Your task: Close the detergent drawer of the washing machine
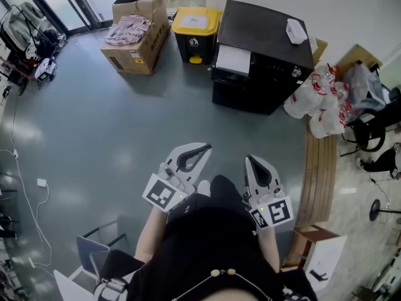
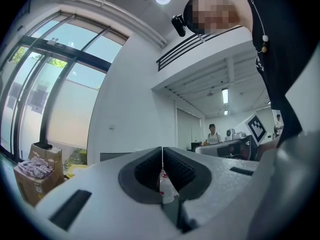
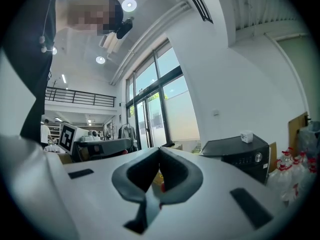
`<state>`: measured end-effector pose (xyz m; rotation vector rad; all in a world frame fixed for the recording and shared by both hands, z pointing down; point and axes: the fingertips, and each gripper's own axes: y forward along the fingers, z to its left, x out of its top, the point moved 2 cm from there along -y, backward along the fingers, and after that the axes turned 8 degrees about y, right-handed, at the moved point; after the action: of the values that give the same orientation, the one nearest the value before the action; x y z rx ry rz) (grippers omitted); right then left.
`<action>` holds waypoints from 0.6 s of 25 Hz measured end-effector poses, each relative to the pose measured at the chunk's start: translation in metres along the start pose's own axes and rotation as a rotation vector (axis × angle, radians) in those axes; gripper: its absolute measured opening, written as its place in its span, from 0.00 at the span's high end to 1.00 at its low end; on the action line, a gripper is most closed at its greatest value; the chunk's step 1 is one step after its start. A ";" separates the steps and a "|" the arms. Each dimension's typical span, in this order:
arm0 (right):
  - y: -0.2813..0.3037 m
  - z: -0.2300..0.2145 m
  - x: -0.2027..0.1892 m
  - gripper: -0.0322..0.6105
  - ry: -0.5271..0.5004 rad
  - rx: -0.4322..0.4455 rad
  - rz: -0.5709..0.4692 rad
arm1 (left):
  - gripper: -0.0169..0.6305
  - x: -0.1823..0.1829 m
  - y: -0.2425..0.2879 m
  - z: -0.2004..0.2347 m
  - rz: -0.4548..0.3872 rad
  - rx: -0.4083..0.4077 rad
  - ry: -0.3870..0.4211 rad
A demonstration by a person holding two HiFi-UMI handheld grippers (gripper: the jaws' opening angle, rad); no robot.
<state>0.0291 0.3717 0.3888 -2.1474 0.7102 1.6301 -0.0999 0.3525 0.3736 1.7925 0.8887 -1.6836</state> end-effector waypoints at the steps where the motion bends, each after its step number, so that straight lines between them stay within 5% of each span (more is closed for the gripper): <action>1: 0.002 0.001 -0.001 0.94 0.003 0.001 0.001 | 0.97 -0.001 0.000 0.001 0.002 -0.006 -0.007; 15: 0.041 -0.023 0.002 0.94 0.005 0.026 0.024 | 0.96 -0.019 0.033 0.035 0.039 0.001 -0.023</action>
<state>0.0239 0.3252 0.3943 -2.1338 0.7571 1.6186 -0.0982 0.3022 0.3876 1.7769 0.8379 -1.6771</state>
